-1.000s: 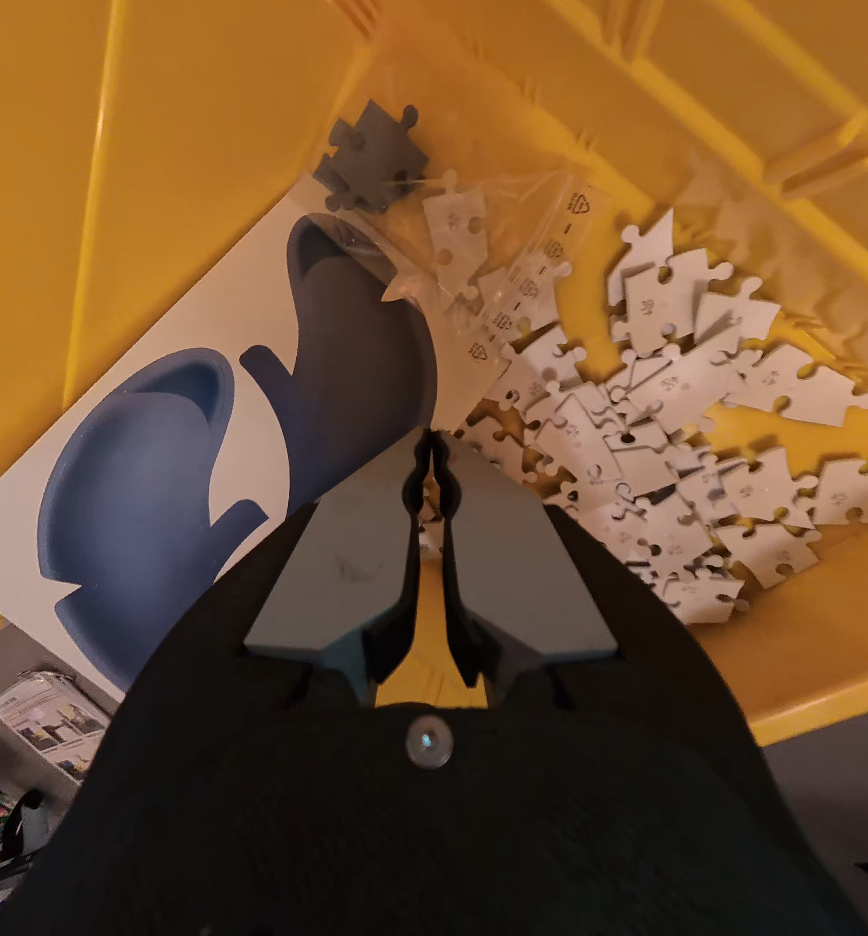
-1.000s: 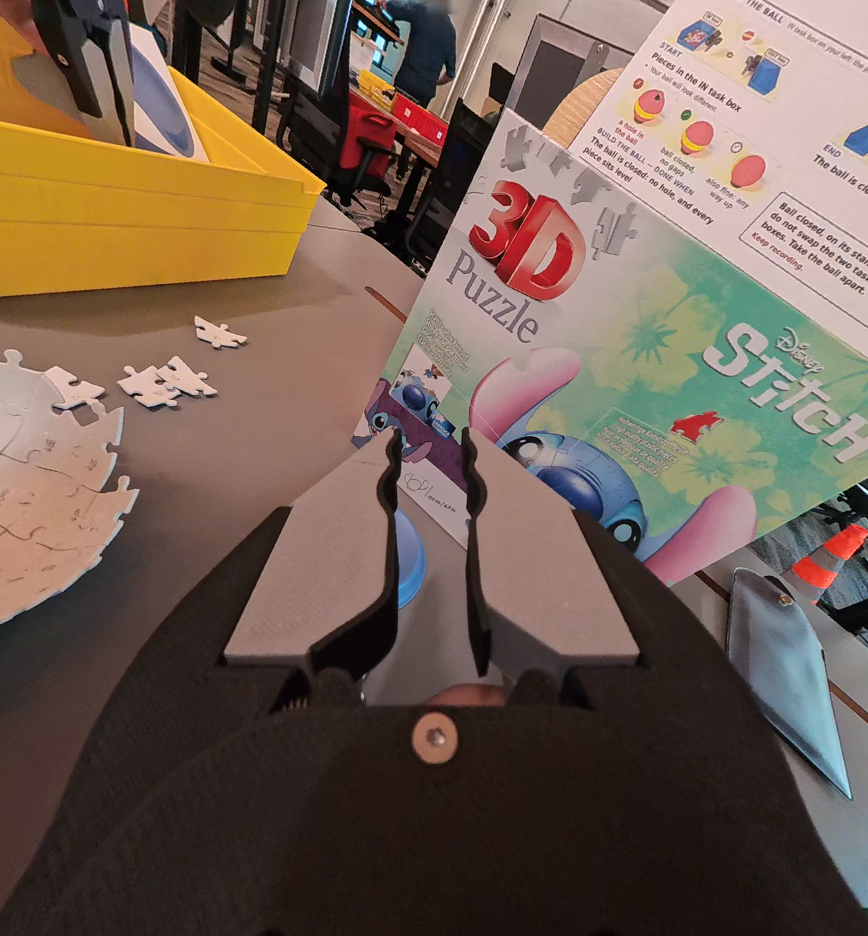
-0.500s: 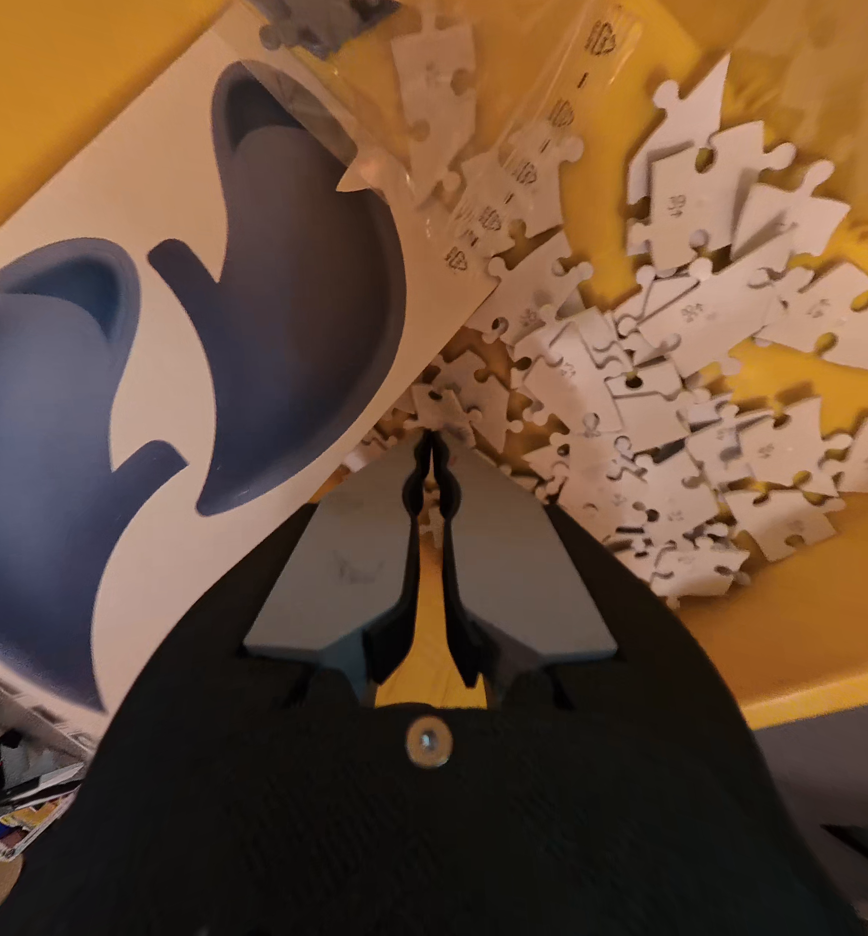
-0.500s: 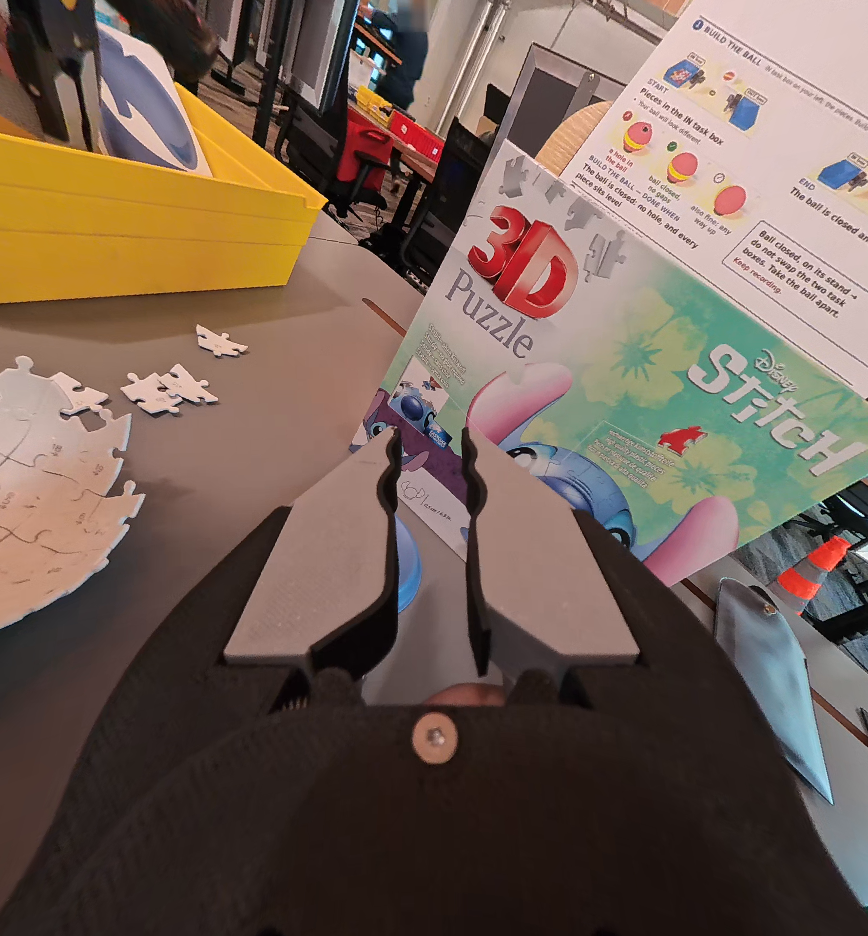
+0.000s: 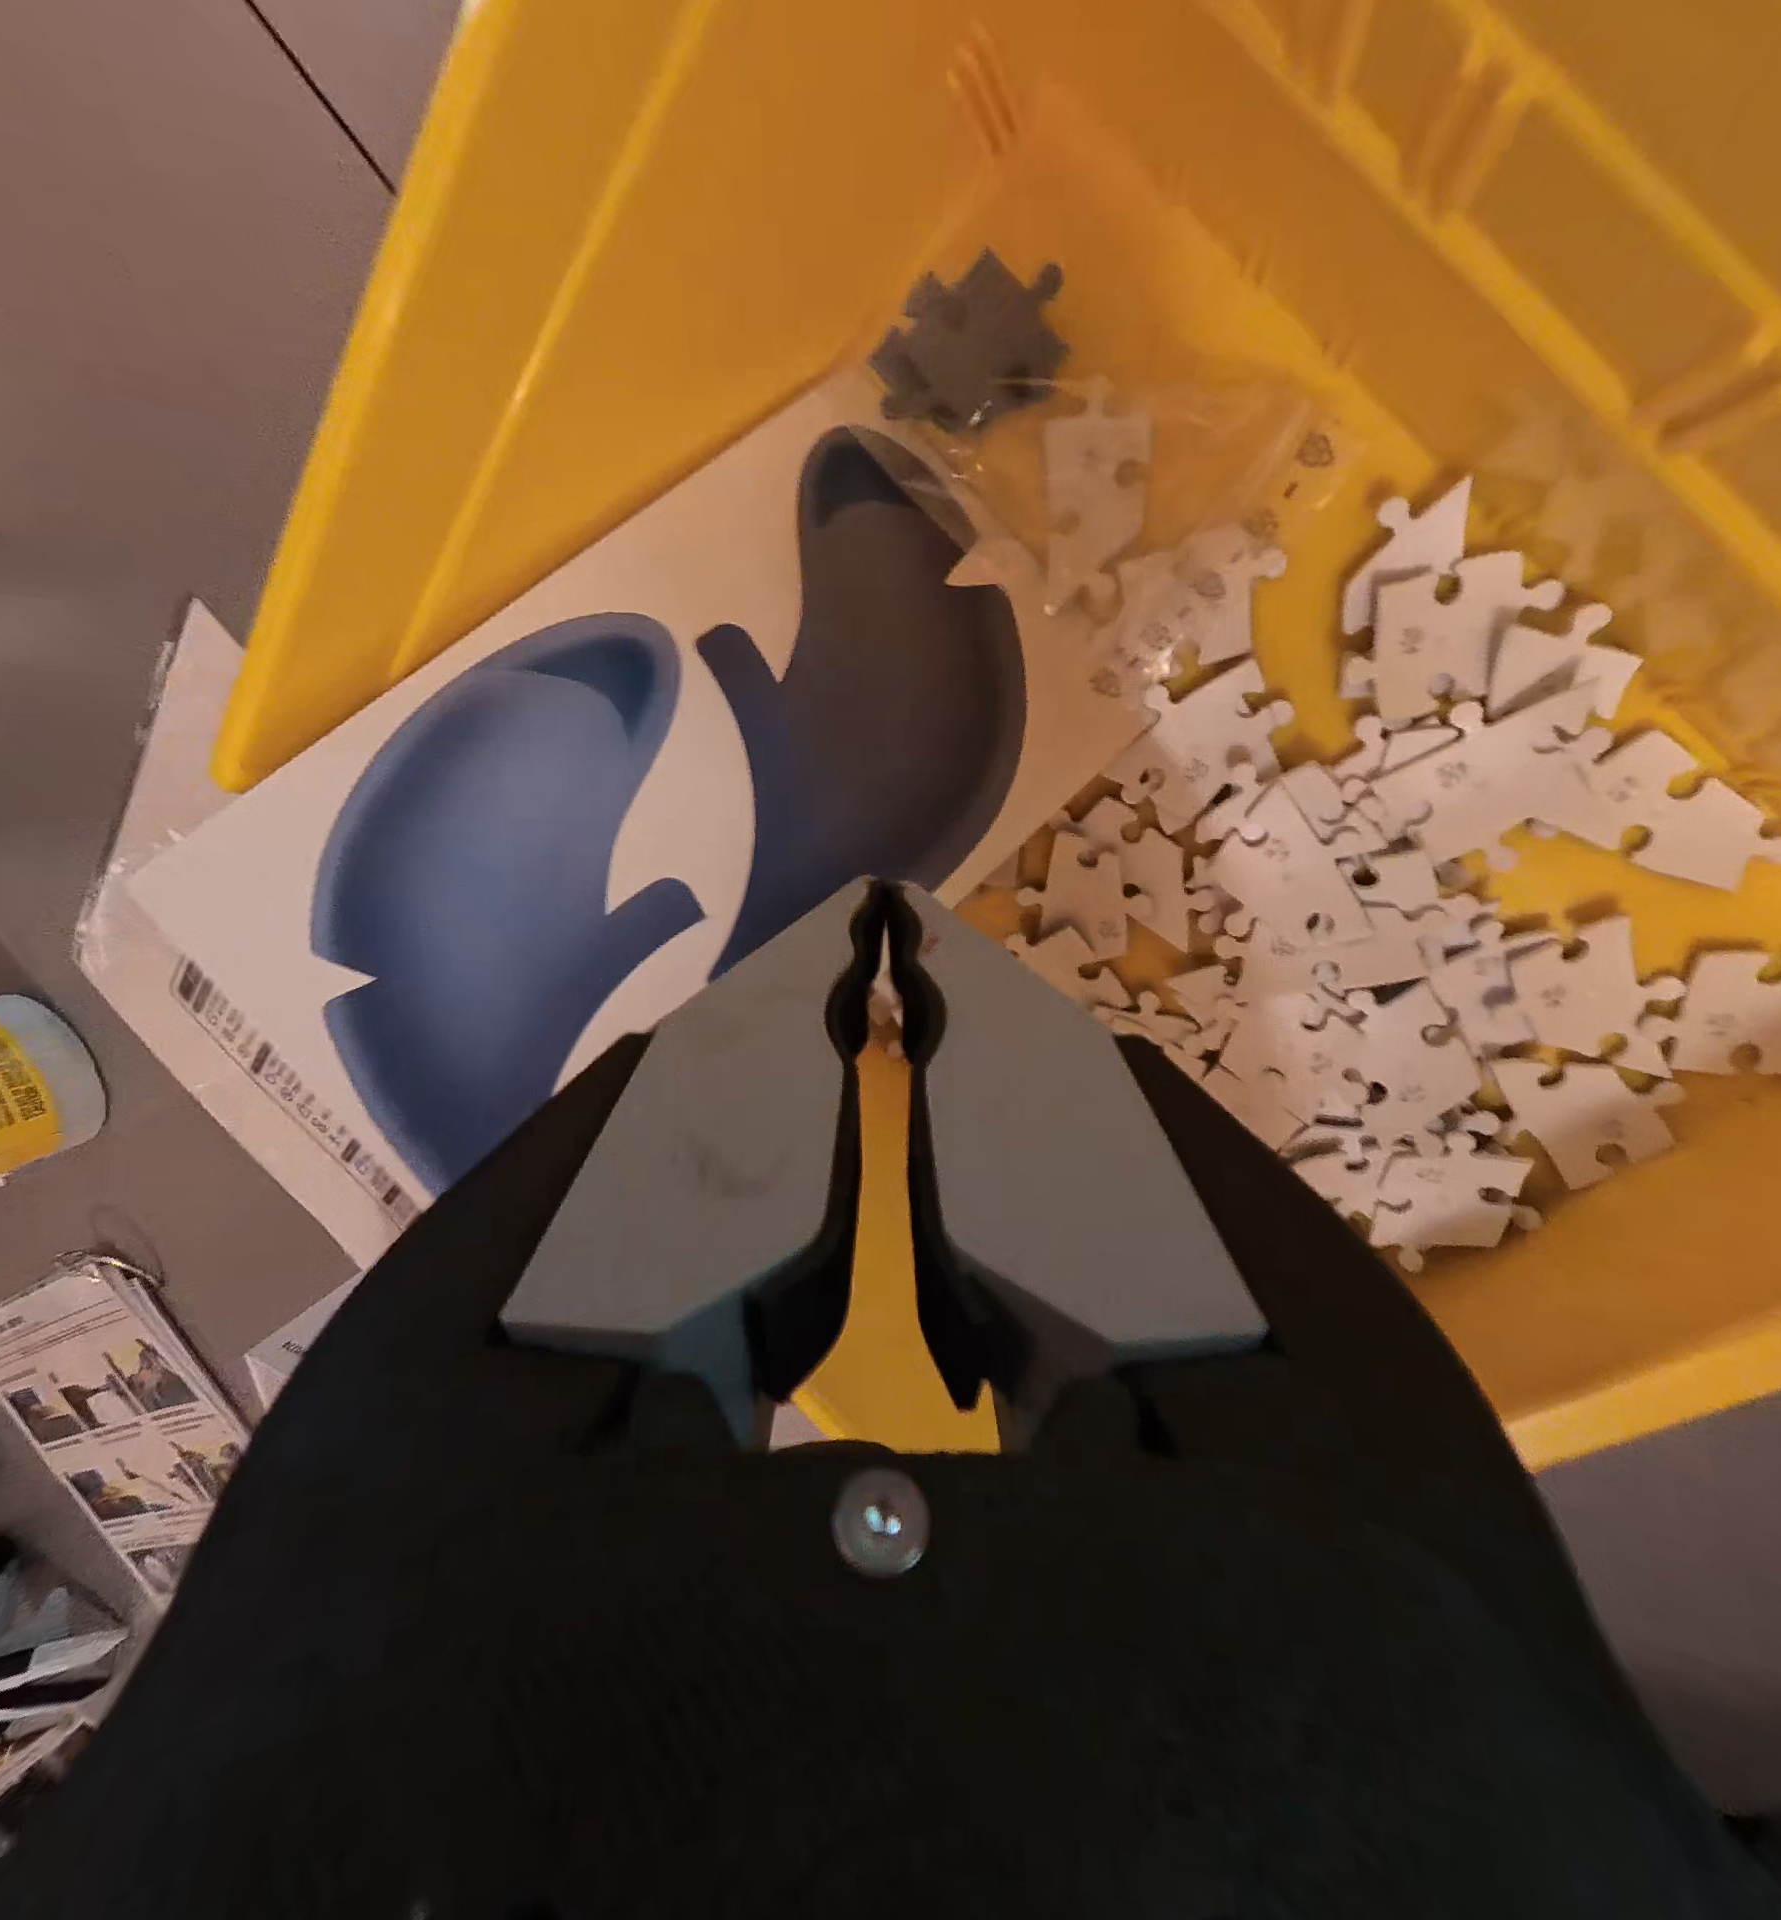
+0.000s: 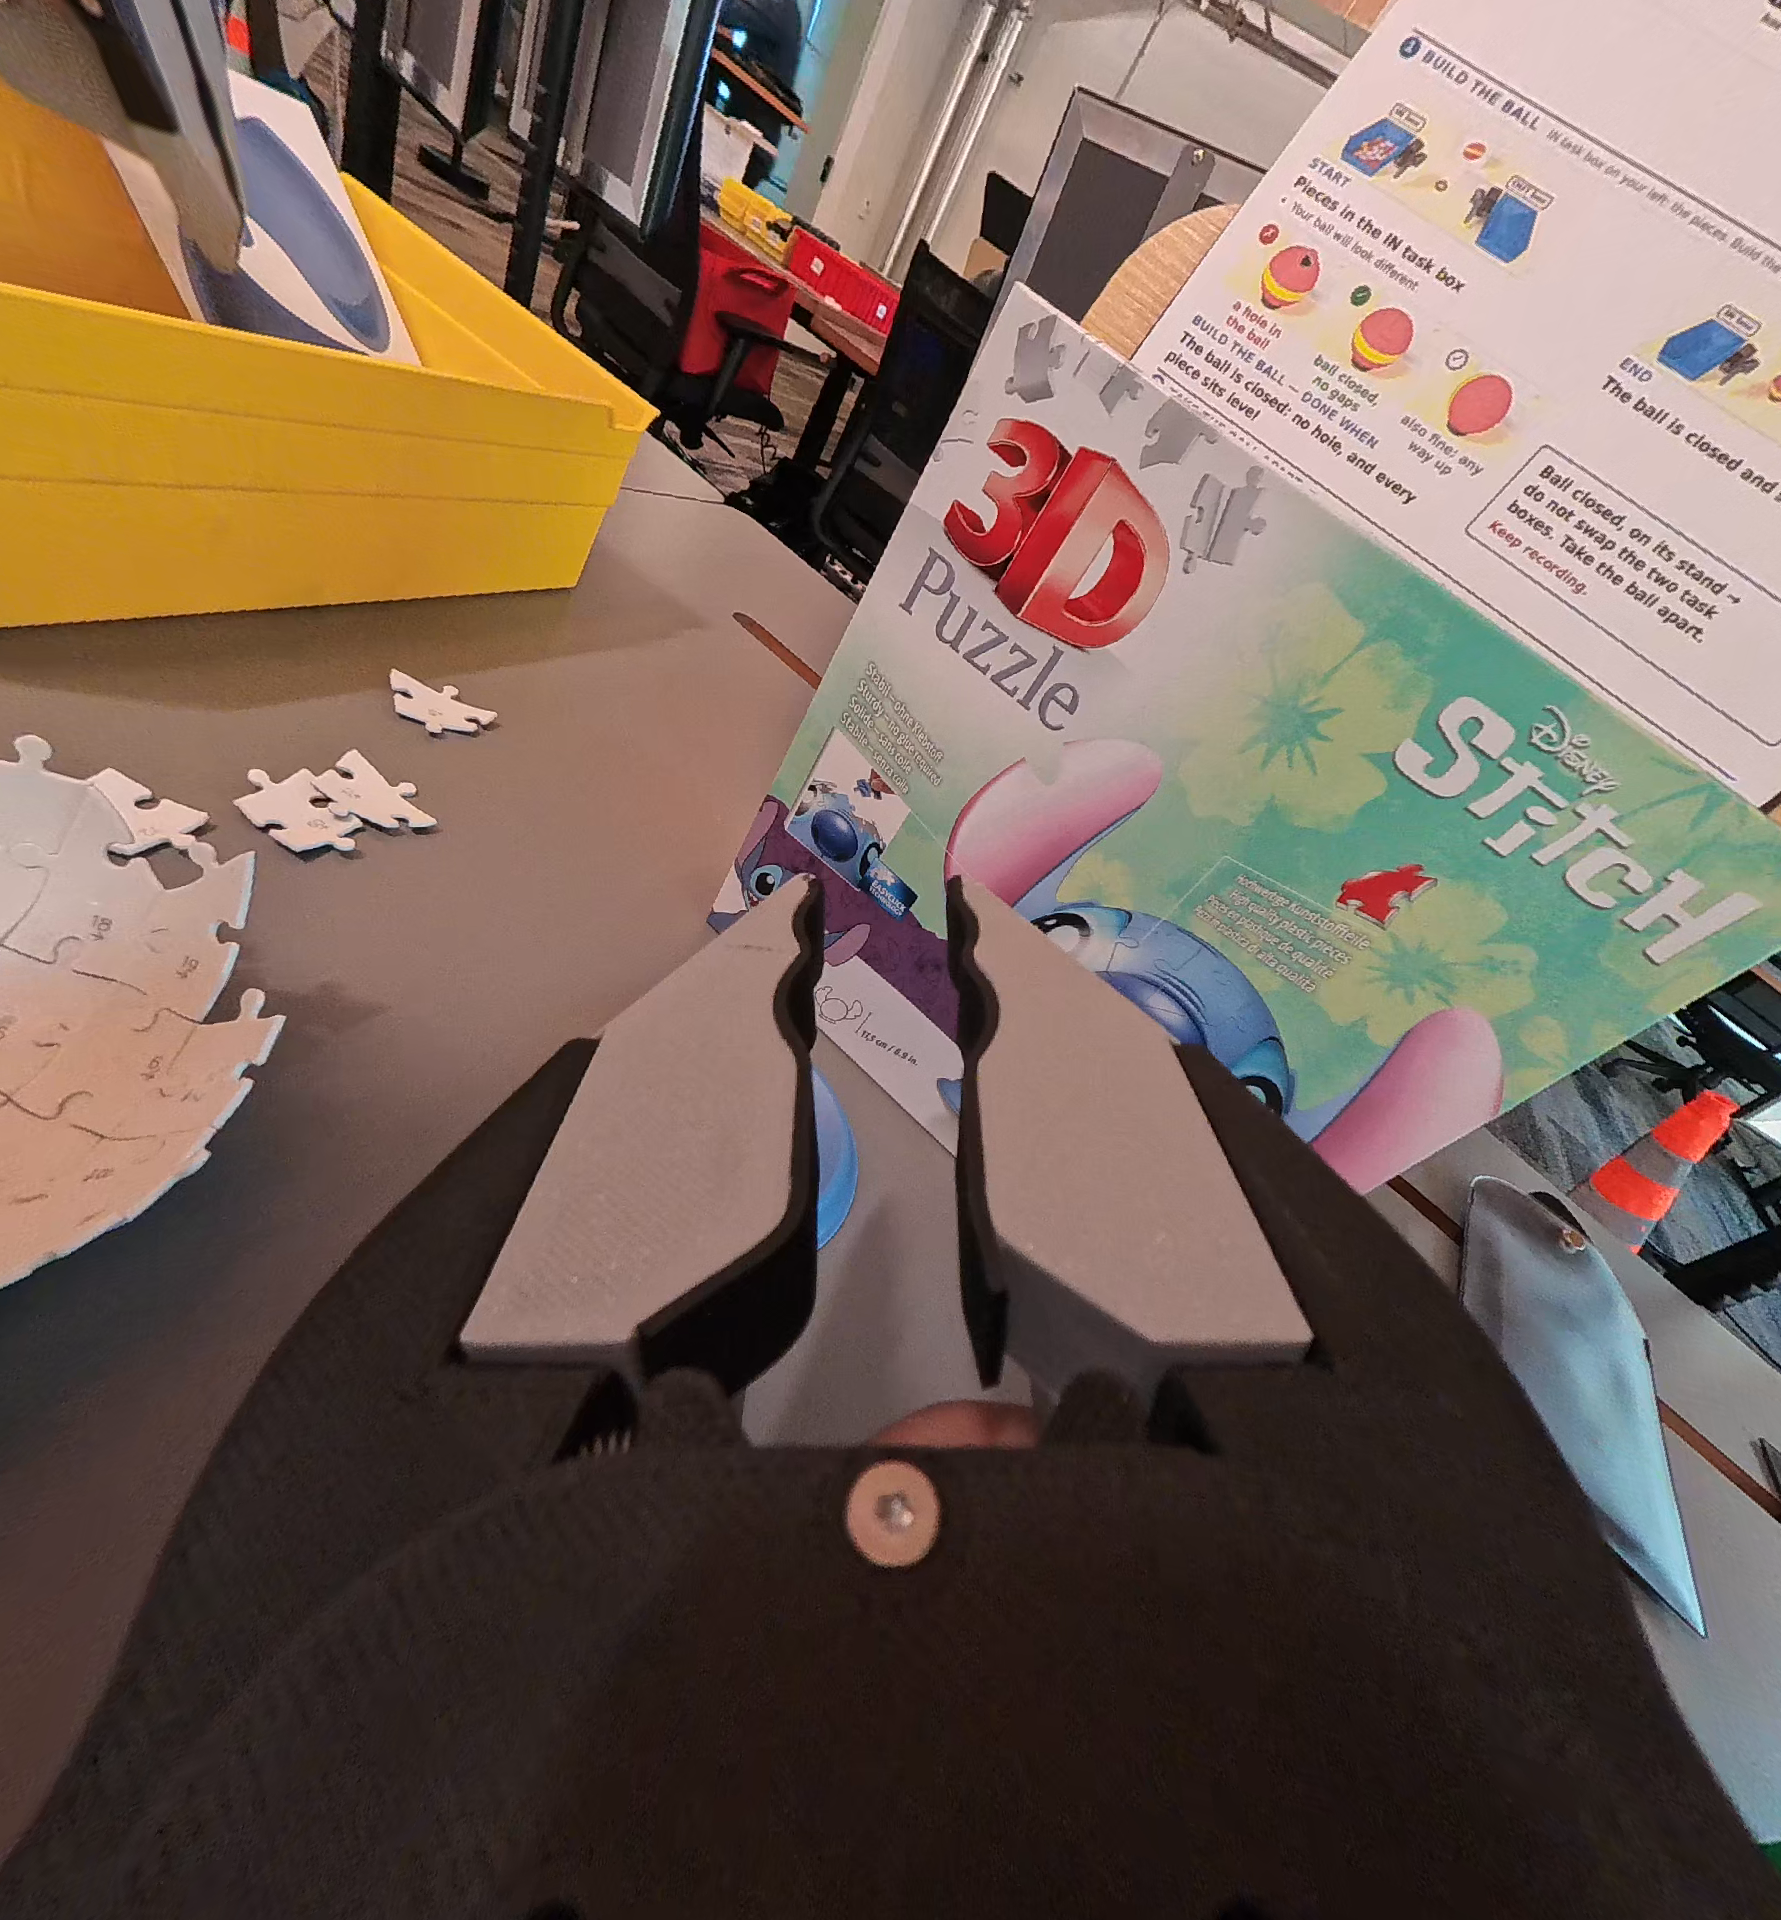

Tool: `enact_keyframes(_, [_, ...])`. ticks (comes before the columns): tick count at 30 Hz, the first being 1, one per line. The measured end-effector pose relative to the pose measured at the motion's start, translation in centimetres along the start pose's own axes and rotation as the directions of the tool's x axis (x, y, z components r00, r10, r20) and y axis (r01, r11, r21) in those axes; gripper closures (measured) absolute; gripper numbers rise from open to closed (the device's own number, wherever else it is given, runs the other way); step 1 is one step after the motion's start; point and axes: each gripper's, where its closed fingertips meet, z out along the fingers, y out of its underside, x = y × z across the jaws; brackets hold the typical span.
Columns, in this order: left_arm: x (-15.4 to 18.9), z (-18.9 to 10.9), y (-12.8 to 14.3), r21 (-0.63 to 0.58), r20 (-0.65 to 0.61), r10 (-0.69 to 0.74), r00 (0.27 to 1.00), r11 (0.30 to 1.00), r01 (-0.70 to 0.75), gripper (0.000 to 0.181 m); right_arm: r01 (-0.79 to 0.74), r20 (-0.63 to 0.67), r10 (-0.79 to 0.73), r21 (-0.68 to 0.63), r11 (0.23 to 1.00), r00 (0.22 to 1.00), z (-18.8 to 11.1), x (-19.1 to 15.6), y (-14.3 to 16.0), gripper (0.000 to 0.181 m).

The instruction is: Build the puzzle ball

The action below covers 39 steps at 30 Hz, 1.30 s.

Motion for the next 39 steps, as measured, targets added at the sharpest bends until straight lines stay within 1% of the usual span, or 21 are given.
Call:
enact_keyframes(2, [-0.6,-0.1,0.0,0.019,0.027,-0.005,1.000,1.000,0.004,0.181,0.000,0.002,0.000,-0.001,1.000,1.000,0.0,0.0,0.0,0.162])
enact_keyframes(4, [-0.6,0.1,0.3,0.019,0.030,-0.007,1.000,1.000,0.006,0.181,0.003,0.002,-0.003,-0.006,1.000,1.000,0.1,-0.1,0.1,0.161])
enact_keyframes(9, [0.2,0.4,1.3,-0.002,-0.008,-0.047,0.999,0.999,0.047,0.181,0.001,0.001,-0.001,-0.014,1.000,1.000,0.2,-0.1,0.4,0.161])
enact_keyframes(14, [0.8,-0.5,2.3,-0.006,-0.052,-0.093,0.994,0.996,0.093,0.181,0.002,0.002,-0.002,-0.017,1.000,1.000,0.3,-0.1,0.4,0.161])
enact_keyframes(18, [0.5,-0.9,3.3,-0.014,-0.056,-0.113,0.992,0.994,0.112,0.178,0.003,0.001,-0.003,-0.013,1.000,1.000,0.2,-0.1,0.3,0.162])
enact_keyframes(21, [0.7,-1.2,3.6,-0.009,-0.072,-0.117,0.990,0.993,0.117,0.173,0.000,0.000,0.000,-0.007,1.000,1.000,0.1,-0.1,0.2,0.162])
enact_keyframes(22, [0.7,-1.5,3.8,-0.006,-0.077,-0.115,0.990,0.993,0.115,0.168,-0.002,0.001,0.002,-0.005,1.000,1.000,0.1,-0.1,0.2,0.162])
enact_keyframes(23, [0.8,-1.9,3.8,0.003,-0.084,-0.113,0.990,0.994,0.113,0.157,-0.002,0.002,0.002,-0.004,1.000,1.000,0.1,-0.1,0.2,0.162])
enact_keyframes(25, [0.9,-3.3,3.2,0.067,-0.104,-0.123,0.987,0.989,0.131,0.155,-0.006,0.006,0.006,-0.004,1.000,1.000,0.1,-0.2,0.2,0.162])
enact_keyframes(27, [1.5,-4.9,2.4,0.141,-0.159,-0.131,0.979,0.978,0.154,0.149,-0.013,0.015,0.013,-0.008,1.000,1.000,0.2,-0.3,0.3,0.162])
enact_keyframes(29, [2.0,-6.1,1.7,0.182,-0.205,-0.124,0.971,0.970,0.162,0.142,-0.014,0.020,0.015,-0.019,1.000,1.000,0.4,-0.5,0.6,0.161])
enact_keyframes(31, [2.2,-6.8,1.0,0.224,-0.220,-0.104,0.970,0.962,0.154,0.139,-0.019,0.028,0.020,-0.029,0.999,0.999,0.6,-0.6,0.9,0.161])
enact_keyframes(35, [3.0,-7.0,-0.3,0.261,-0.279,-0.048,0.959,0.957,0.124,0.136,-0.038,0.028,0.040,-0.051,0.998,0.999,1.0,-0.5,1.6,0.161])
enact_keyframes(37, [3.1,-7.2,-0.1,0.251,-0.315,-0.010,0.949,0.963,0.094,0.128,-0.056,0.019,0.057,-0.059,0.997,0.998,1.0,-0.1,2.0,0.161])
enact_keyframes(39, [2.5,-8.0,-0.1,0.278,-0.316,0.007,0.949,0.957,0.086,0.127,-0.075,0.002,0.076,-0.073,0.995,0.997,1.1,0.6,2.5,0.160])
